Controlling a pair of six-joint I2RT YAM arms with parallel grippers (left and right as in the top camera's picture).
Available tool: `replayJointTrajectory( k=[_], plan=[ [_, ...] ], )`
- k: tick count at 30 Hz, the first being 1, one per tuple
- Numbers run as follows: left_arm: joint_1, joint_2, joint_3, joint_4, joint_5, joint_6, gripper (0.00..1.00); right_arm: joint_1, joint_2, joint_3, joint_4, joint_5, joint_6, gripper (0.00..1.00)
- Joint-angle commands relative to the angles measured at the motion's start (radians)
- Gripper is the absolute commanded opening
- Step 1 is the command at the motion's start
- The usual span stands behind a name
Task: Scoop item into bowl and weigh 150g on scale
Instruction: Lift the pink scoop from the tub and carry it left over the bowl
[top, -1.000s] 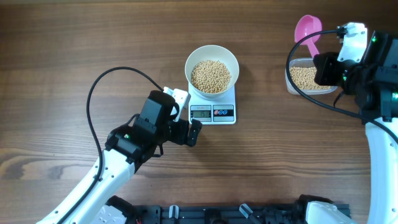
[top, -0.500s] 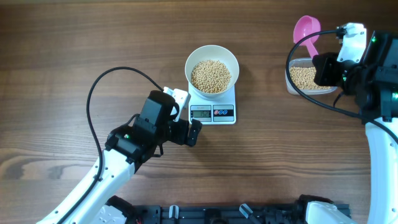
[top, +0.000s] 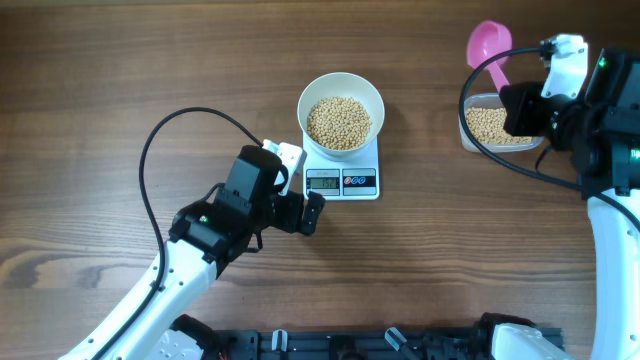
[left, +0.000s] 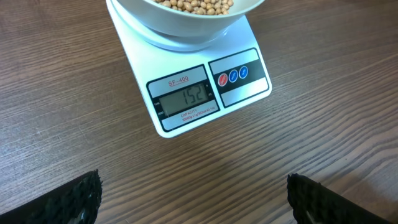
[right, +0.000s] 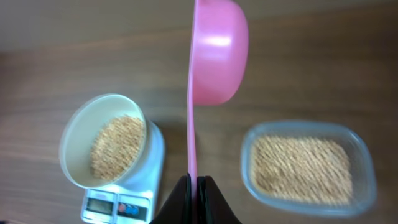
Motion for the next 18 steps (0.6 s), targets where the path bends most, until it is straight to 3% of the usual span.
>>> replayJointTrajectory(
  k=[1, 8, 18],
  plan=[
    [-0.006, 0.006, 0.021, 0.002, -0.006, 0.012, 1.00, 0.004, 0.002, 0.017, 0.068, -0.184, 0.025, 0.04],
    [-0.006, 0.006, 0.021, 0.002, -0.005, 0.012, 1.00, 0.157, 0.006, 0.017, 0.202, -0.171, 0.119, 0.04],
    [-0.006, 0.006, 0.021, 0.002, -0.005, 0.012, 1.00, 0.412, 0.136, 0.057, 0.161, 0.014, 0.163, 0.04]
  ],
)
